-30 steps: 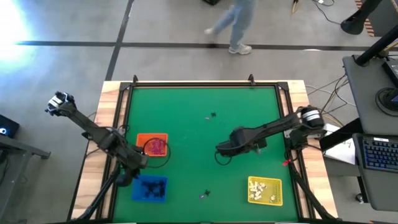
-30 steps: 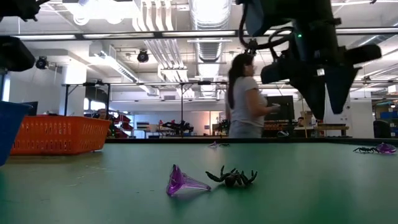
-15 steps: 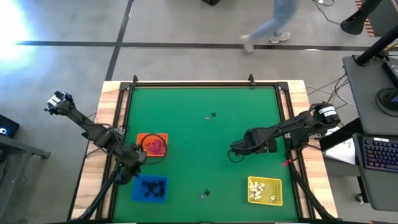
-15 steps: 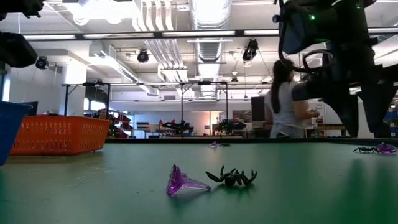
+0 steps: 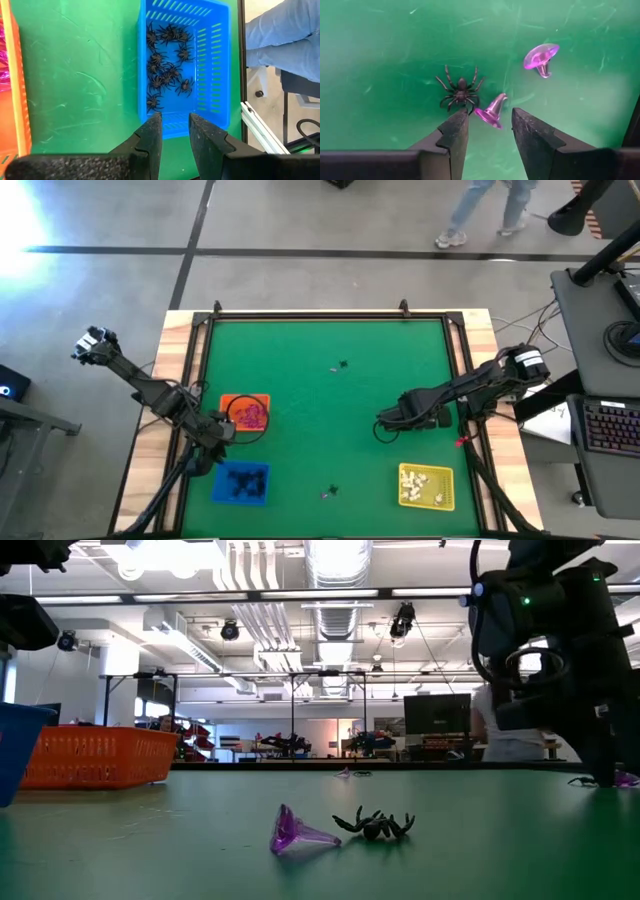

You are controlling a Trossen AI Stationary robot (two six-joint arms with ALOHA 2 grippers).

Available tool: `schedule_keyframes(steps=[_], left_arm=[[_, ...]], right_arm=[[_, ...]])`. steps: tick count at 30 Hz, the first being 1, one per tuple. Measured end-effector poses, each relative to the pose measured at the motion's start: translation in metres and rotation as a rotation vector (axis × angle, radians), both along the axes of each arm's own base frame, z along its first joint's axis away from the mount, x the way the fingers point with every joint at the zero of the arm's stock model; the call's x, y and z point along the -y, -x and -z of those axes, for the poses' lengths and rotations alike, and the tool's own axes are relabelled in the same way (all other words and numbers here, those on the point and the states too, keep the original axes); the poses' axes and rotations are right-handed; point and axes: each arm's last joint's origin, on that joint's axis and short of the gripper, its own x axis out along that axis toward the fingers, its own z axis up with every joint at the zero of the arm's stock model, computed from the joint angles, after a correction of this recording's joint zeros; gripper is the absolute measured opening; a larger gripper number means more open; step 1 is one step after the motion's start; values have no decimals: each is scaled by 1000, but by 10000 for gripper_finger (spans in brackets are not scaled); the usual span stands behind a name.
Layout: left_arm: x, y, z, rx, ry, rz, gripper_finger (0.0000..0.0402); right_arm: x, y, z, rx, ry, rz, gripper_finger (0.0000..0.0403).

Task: Sort Halloween decoration
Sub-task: Put the violet witch hat toy into the orange bin

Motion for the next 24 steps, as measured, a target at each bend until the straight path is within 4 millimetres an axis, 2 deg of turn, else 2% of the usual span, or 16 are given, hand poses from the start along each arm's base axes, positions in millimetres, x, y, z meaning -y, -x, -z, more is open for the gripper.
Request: schedule_keyframes(steps=[7,18,24], left_arm=[[0,0,0,-5,-4,0,78],[-1,2,1,-22,-16,0,78],[-2,3,1,-24,-17,0,78]], right_arm=[[1,3,3,-4,-7,-52,123],[1,3,3,-10,2,1,29],[0,1,-2,-8,3,17,11]])
